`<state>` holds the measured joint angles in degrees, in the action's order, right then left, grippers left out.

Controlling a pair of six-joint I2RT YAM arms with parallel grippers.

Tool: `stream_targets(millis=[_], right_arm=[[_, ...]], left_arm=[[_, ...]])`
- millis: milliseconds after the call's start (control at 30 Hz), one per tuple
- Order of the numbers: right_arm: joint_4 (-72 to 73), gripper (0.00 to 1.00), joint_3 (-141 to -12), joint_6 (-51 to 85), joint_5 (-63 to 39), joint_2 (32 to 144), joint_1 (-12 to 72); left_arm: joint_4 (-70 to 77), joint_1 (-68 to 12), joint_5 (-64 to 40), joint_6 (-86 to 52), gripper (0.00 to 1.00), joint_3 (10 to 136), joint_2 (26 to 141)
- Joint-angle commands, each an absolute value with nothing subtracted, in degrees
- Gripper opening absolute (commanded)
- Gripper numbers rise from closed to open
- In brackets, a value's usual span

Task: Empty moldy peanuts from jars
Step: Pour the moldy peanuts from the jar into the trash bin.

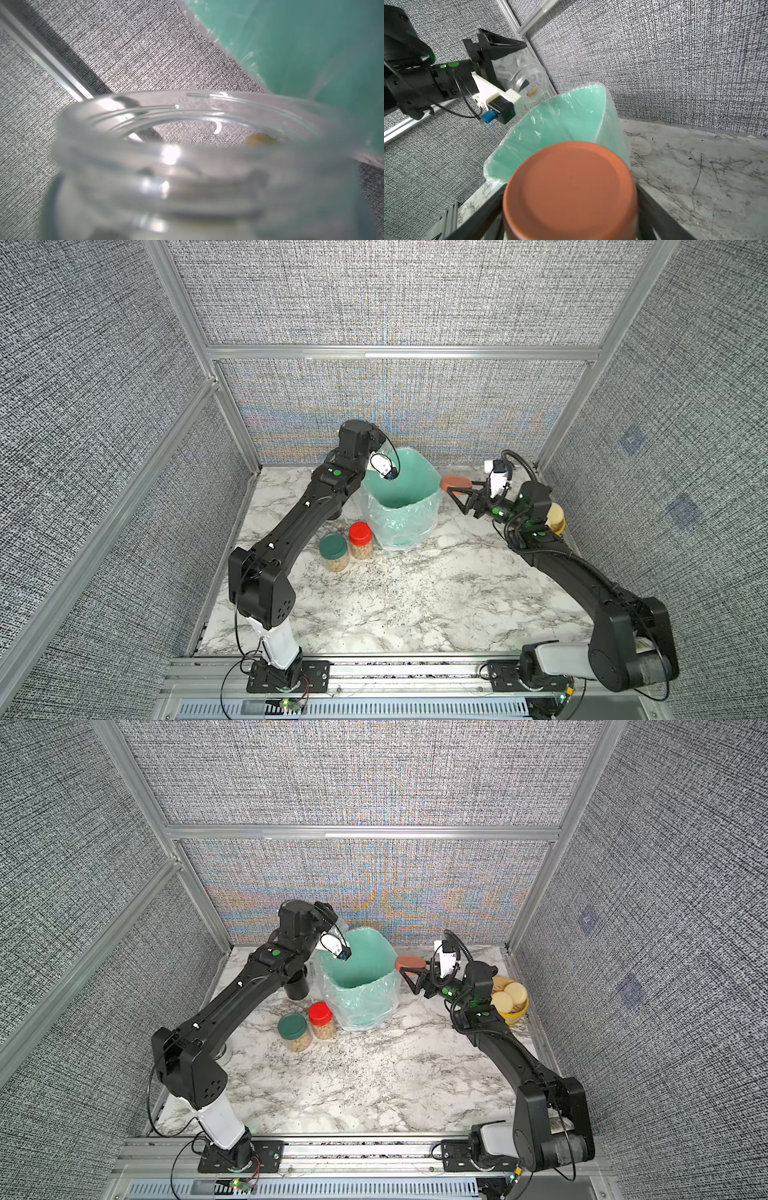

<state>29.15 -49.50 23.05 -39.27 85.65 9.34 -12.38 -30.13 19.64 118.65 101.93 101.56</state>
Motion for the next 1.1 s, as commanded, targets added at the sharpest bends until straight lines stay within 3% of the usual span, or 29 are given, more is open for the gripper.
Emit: stream_targets(millis=[0,367,500,700,900,1067], right_arm=[[29.7,0.63,-50.0,22.4,-39.0,85.1,9.4],[22.8,0.63,-53.6,18.6,-40.7,85.6,9.1],[19.5,0.63,-54.3,16.6,-40.5,85.7,9.0],[22.0,0.63,-54.2,18.8,-41.0,87.4,9.0],[23.1,0.63,-54.1,19.4,-40.7,87.5,9.3],[24.9,0.63,-53.3,19.4,-40.3,85.5,9.6]], left_arm=[[-10.7,-30.5,17.1,133.0,0.0,102.5,101.3],[-14.0,-31.1,3.3,153.8,0.0,105.7,102.0],[-15.2,-30.4,-3.4,154.4,0.0,101.1,100.5],[-4.0,-29.6,-2.0,154.3,0.0,94.3,99.1],[6.4,-29.6,-2.1,134.9,0.0,93.4,100.4],[-2.2,-29.8,-0.3,112.6,0.0,97.0,99.0]])
